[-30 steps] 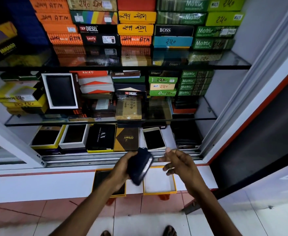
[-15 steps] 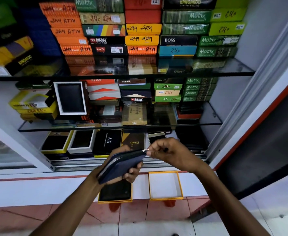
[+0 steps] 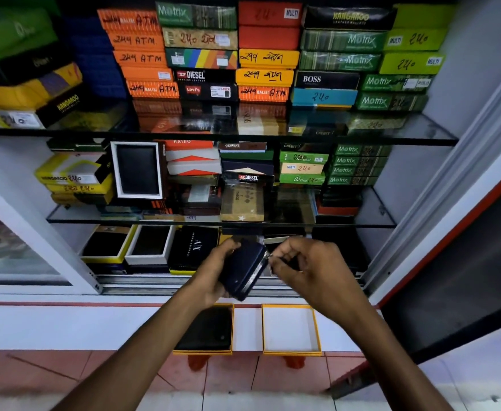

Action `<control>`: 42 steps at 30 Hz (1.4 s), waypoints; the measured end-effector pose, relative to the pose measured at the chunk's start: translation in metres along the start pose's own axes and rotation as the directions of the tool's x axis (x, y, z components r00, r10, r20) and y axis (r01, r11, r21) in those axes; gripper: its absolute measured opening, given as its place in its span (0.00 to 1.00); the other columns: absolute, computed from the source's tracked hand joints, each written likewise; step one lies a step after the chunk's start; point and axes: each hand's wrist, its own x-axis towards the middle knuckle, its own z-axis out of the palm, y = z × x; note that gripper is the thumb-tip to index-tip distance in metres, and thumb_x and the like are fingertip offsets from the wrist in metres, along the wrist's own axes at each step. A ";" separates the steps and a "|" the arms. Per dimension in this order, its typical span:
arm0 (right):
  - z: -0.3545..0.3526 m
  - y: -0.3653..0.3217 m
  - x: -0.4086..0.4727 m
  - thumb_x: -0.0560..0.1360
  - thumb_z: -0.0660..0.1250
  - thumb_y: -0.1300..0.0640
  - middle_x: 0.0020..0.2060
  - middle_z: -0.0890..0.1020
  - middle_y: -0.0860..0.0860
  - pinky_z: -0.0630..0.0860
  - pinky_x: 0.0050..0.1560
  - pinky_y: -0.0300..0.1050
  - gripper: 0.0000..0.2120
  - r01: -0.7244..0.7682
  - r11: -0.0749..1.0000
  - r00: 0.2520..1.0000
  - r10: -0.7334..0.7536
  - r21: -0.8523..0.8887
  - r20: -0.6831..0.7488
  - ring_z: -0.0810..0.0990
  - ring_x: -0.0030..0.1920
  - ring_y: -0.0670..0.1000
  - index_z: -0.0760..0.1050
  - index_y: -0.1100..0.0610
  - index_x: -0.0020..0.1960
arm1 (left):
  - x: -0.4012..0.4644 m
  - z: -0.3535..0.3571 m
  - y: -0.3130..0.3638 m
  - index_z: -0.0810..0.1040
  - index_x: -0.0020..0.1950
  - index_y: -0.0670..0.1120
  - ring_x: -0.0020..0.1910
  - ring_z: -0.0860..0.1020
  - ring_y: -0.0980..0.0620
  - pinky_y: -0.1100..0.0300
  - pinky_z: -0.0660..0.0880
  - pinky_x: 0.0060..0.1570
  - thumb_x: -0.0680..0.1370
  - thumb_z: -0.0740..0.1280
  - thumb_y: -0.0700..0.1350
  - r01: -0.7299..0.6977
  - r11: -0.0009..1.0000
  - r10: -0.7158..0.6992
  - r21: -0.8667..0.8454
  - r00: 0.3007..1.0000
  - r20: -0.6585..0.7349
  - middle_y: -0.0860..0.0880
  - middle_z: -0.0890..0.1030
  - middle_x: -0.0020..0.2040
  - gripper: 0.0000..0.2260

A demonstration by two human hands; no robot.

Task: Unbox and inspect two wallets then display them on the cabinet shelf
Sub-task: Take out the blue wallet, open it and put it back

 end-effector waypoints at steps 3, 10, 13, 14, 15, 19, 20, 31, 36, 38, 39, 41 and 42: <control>-0.008 0.020 0.010 0.74 0.71 0.50 0.35 0.83 0.44 0.67 0.31 0.29 0.03 -0.053 0.998 0.994 0.051 -0.025 -0.095 0.77 0.31 0.39 0.81 0.48 0.43 | -0.004 -0.017 -0.001 0.77 0.61 0.46 0.39 0.80 0.49 0.57 0.72 0.37 0.73 0.69 0.56 0.103 0.994 -0.105 0.049 0.993 0.051 0.47 0.85 0.43 0.20; -0.005 0.038 0.022 0.71 0.74 0.50 0.36 0.86 0.42 0.81 0.43 0.45 0.03 -0.098 0.995 0.967 0.094 -0.005 -0.236 0.81 0.36 0.39 0.85 0.49 0.43 | -0.013 -0.033 0.005 0.80 0.57 0.44 0.42 0.83 0.47 0.49 0.82 0.45 0.69 0.72 0.45 0.052 0.993 -0.067 0.104 0.987 0.144 0.45 0.85 0.46 0.17; -0.002 0.034 0.018 0.72 0.74 0.50 0.39 0.86 0.41 0.82 0.43 0.47 0.03 -0.050 0.998 0.957 0.035 -0.043 -0.288 0.82 0.39 0.40 0.85 0.48 0.44 | -0.015 -0.026 0.011 0.79 0.55 0.42 0.37 0.85 0.48 0.52 0.84 0.36 0.71 0.71 0.46 0.089 0.996 -0.090 0.026 0.995 0.044 0.45 0.86 0.41 0.15; -0.001 0.031 0.016 0.72 0.74 0.51 0.40 0.87 0.41 0.82 0.44 0.46 0.04 -0.030 0.997 0.951 0.005 -0.075 -0.309 0.83 0.41 0.42 0.85 0.48 0.45 | -0.015 -0.023 0.014 0.78 0.54 0.40 0.36 0.85 0.47 0.52 0.84 0.34 0.70 0.71 0.45 0.095 0.995 -0.095 -0.037 0.995 0.016 0.43 0.86 0.41 0.16; 0.000 0.028 0.012 0.72 0.74 0.51 0.41 0.87 0.43 0.81 0.45 0.46 0.04 -0.009 0.994 0.943 -0.029 -0.113 -0.332 0.82 0.43 0.43 0.85 0.49 0.46 | -0.016 -0.021 0.016 0.77 0.54 0.39 0.36 0.85 0.47 0.51 0.84 0.33 0.68 0.72 0.44 0.096 0.990 -0.097 -0.104 0.995 -0.010 0.42 0.85 0.43 0.18; 0.021 0.011 0.000 0.73 0.73 0.52 0.42 0.86 0.45 0.79 0.46 0.45 0.04 0.016 0.987 0.915 -0.080 -0.162 -0.396 0.81 0.44 0.48 0.84 0.49 0.47 | -0.016 -0.001 0.020 0.75 0.60 0.37 0.41 0.86 0.43 0.46 0.84 0.36 0.68 0.73 0.41 0.075 0.946 -0.089 -0.315 0.995 -0.033 0.37 0.84 0.48 0.22; 0.027 0.009 -0.001 0.73 0.72 0.52 0.42 0.86 0.45 0.79 0.47 0.46 0.04 0.011 0.988 0.915 -0.071 -0.151 -0.396 0.81 0.45 0.48 0.84 0.48 0.47 | -0.016 0.006 0.021 0.75 0.60 0.36 0.40 0.86 0.43 0.45 0.84 0.36 0.70 0.72 0.40 0.066 0.931 -0.082 -0.360 0.996 -0.030 0.37 0.85 0.45 0.20; 0.051 0.010 -0.007 0.74 0.67 0.48 0.44 0.85 0.42 0.80 0.45 0.46 0.08 -0.001 0.996 0.933 -0.029 -0.086 -0.358 0.80 0.49 0.46 0.82 0.46 0.49 | -0.014 0.035 0.028 0.77 0.54 0.36 0.38 0.86 0.42 0.47 0.83 0.33 0.76 0.68 0.37 -0.035 0.764 -0.014 -0.644 0.997 -0.071 0.37 0.85 0.43 0.08; 0.039 0.015 -0.005 0.78 0.65 0.47 0.47 0.84 0.41 0.76 0.46 0.40 0.08 0.005 0.992 0.901 -0.061 -0.129 -0.429 0.77 0.50 0.45 0.82 0.46 0.51 | -0.020 0.036 0.023 0.75 0.58 0.37 0.41 0.85 0.42 0.45 0.83 0.39 0.77 0.67 0.42 -0.051 0.742 -0.006 -0.668 0.997 -0.082 0.37 0.85 0.45 0.12; 0.032 0.013 -0.002 0.78 0.65 0.46 0.45 0.84 0.41 0.76 0.42 0.40 0.08 0.021 0.984 0.892 -0.099 -0.178 -0.442 0.76 0.48 0.45 0.82 0.46 0.50 | -0.022 0.035 0.015 0.75 0.53 0.38 0.36 0.86 0.43 0.47 0.84 0.34 0.77 0.67 0.43 -0.036 0.759 -0.011 -0.650 0.998 -0.069 0.38 0.86 0.39 0.09; 0.027 0.012 0.000 0.77 0.66 0.47 0.45 0.84 0.40 0.76 0.41 0.40 0.07 0.029 0.979 0.886 -0.120 -0.204 -0.448 0.76 0.47 0.45 0.83 0.46 0.49 | -0.022 0.033 0.012 0.75 0.52 0.39 0.38 0.86 0.43 0.48 0.84 0.33 0.77 0.67 0.43 -0.032 0.773 -0.015 -0.634 0.997 -0.070 0.38 0.86 0.39 0.09; 0.017 0.013 0.004 0.77 0.68 0.51 0.44 0.84 0.40 0.75 0.39 0.40 0.05 0.033 0.972 0.871 -0.142 -0.232 -0.470 0.74 0.45 0.44 0.82 0.46 0.47 | -0.027 0.027 0.007 0.75 0.54 0.40 0.44 0.83 0.44 0.53 0.83 0.32 0.75 0.67 0.43 -0.033 0.803 -0.013 -0.595 0.997 -0.072 0.39 0.84 0.46 0.11; 0.010 0.014 0.006 0.77 0.68 0.52 0.44 0.84 0.40 0.75 0.39 0.40 0.05 0.027 0.973 0.862 -0.139 -0.230 -0.488 0.73 0.45 0.43 0.82 0.46 0.47 | -0.028 0.022 0.006 0.75 0.56 0.41 0.45 0.81 0.45 0.55 0.82 0.31 0.74 0.67 0.43 -0.039 0.819 -0.004 -0.573 0.997 -0.073 0.40 0.83 0.49 0.12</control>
